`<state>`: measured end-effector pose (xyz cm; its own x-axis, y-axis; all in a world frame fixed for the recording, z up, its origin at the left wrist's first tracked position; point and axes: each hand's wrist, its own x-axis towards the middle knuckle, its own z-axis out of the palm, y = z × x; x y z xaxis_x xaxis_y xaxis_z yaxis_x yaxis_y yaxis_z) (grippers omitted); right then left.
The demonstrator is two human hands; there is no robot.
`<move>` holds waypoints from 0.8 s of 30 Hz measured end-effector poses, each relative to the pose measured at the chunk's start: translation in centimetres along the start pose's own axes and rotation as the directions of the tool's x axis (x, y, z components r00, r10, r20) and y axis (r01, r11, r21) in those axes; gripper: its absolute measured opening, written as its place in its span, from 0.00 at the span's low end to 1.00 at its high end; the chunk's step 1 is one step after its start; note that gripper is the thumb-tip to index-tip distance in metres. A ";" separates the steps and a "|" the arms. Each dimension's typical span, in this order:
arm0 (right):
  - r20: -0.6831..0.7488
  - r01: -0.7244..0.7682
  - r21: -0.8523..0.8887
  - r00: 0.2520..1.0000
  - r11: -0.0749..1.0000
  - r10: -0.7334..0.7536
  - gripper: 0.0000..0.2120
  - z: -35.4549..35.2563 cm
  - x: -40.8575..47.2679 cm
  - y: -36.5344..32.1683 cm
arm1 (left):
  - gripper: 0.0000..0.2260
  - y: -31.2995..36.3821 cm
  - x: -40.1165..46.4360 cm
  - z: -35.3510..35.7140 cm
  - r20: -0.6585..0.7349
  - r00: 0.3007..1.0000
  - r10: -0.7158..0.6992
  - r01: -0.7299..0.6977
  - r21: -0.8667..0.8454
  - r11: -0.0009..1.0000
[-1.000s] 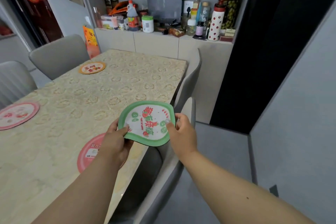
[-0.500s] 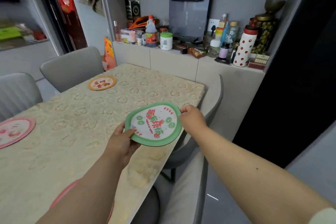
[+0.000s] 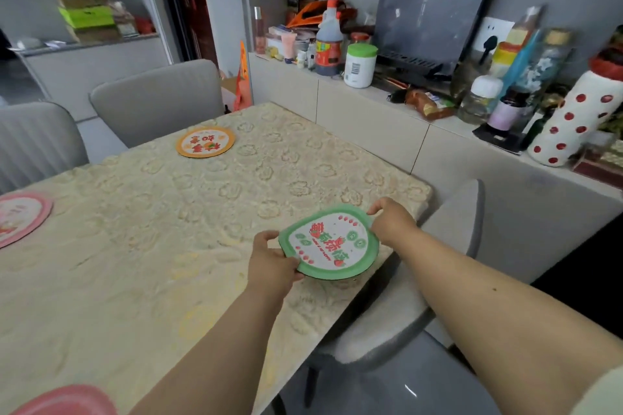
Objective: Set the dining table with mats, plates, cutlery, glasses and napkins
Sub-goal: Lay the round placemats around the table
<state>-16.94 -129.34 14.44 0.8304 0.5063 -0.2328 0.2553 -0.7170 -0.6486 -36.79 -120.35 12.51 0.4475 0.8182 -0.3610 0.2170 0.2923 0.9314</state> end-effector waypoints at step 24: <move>0.321 0.234 -0.550 0.945 0.801 -0.056 0.09 4.6 9.5 -1.2 | 0.18 -3.4 5.4 3.0 -0.041 0.989 -0.143 0.145 0.485 0.862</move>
<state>-11.65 -121.46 9.69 0.6117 0.6725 -0.4166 0.6716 -0.7198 -0.1757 -32.53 -118.40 7.25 0.3757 0.7875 -0.4885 0.6729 0.1306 0.7281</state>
